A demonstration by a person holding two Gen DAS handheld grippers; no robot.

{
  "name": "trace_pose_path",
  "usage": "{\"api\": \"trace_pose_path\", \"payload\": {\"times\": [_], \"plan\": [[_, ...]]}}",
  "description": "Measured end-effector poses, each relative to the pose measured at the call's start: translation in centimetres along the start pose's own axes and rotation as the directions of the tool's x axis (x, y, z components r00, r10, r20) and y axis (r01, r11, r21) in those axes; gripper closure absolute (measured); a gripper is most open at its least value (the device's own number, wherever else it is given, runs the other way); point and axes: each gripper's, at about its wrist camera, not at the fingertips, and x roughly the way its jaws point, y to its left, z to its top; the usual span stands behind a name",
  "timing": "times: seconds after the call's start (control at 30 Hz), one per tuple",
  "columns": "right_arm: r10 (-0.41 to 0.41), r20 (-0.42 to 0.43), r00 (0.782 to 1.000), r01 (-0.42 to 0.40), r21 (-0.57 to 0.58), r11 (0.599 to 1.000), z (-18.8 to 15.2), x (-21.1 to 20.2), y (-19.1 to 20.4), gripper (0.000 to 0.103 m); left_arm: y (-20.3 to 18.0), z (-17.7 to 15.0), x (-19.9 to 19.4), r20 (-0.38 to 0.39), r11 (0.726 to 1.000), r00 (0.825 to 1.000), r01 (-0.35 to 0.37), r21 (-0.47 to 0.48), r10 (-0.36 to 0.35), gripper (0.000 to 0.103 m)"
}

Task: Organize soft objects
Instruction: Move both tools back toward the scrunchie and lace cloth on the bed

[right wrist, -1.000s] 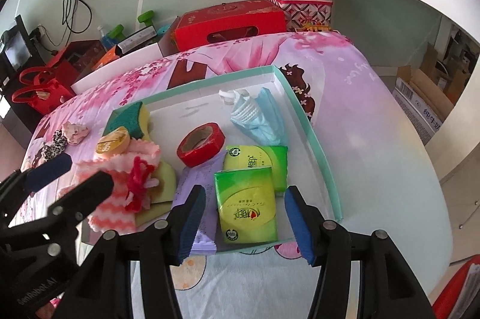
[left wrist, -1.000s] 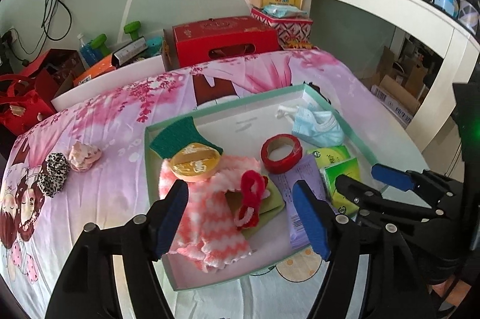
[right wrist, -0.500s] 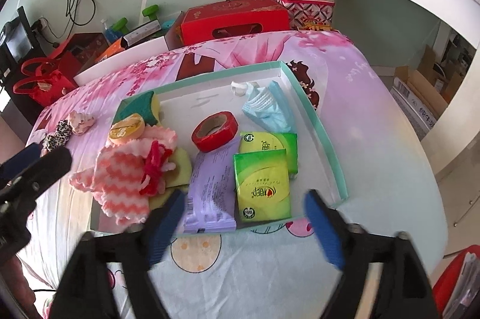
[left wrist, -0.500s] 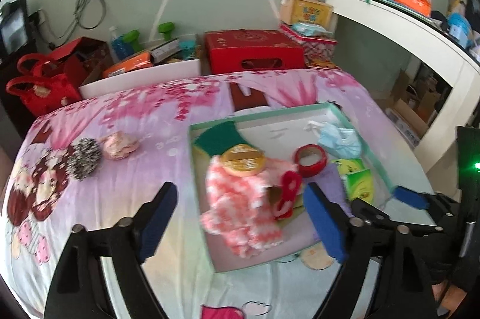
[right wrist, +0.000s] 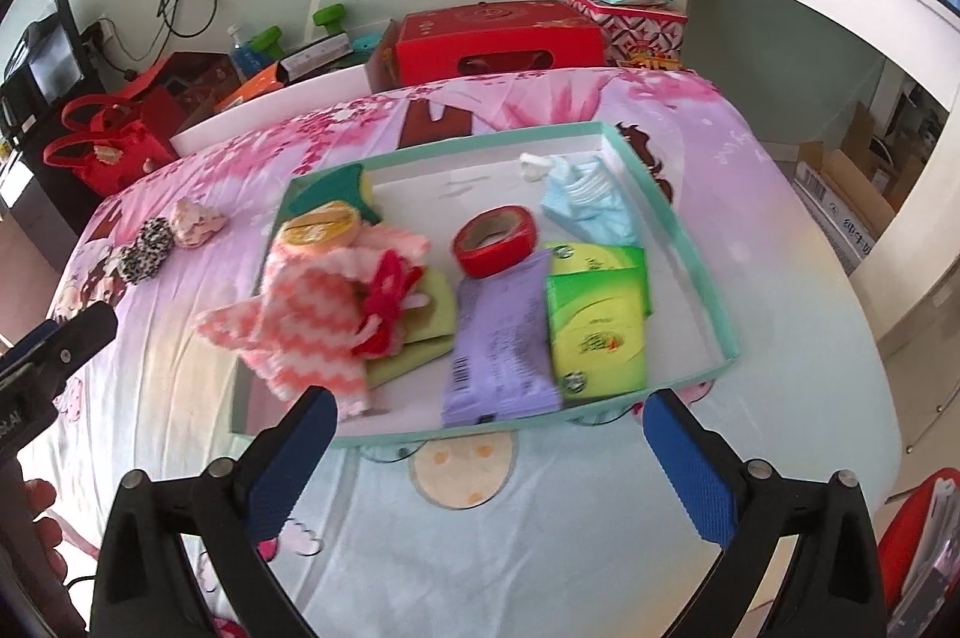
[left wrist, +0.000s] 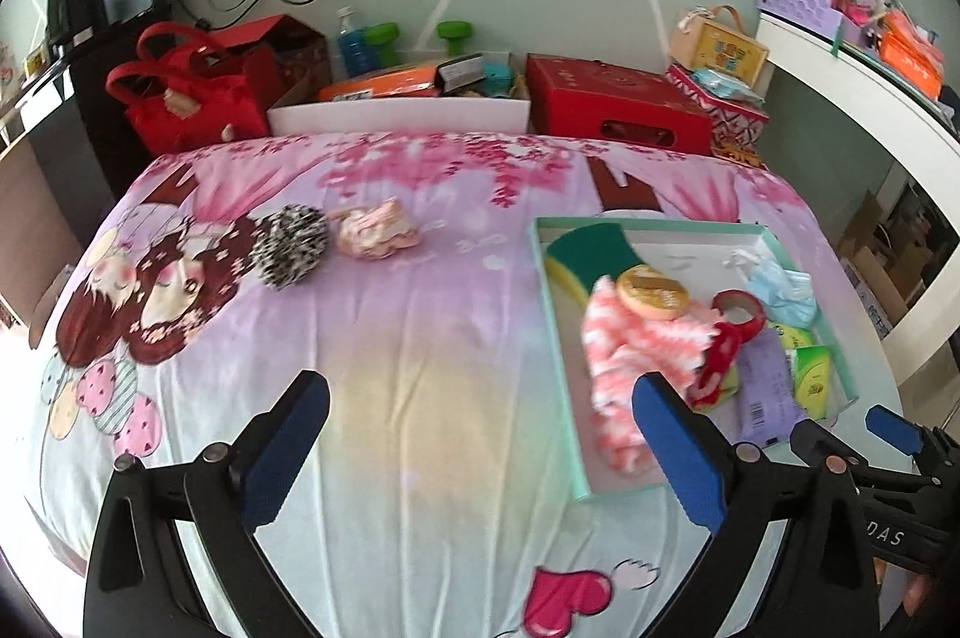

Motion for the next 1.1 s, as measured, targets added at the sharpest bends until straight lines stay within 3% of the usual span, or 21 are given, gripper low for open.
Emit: {"api": "trace_pose_path", "payload": {"times": [0.53, 1.1], "plan": [[0.018, -0.022, 1.000, -0.020, -0.087, 0.996, -0.9, -0.4, 6.3, 0.000, 7.1, -1.6, -0.7, -0.024, 0.996, 0.998, -0.064, -0.067, 0.063, 0.002], [0.048, -0.011, 0.999, -0.049, -0.158, 0.986, -0.1, 0.2, 12.3, 0.000, 13.3, -2.5, 0.2, -0.047, 0.983, 0.996, -0.085, -0.161, 0.078, 0.002]]}}
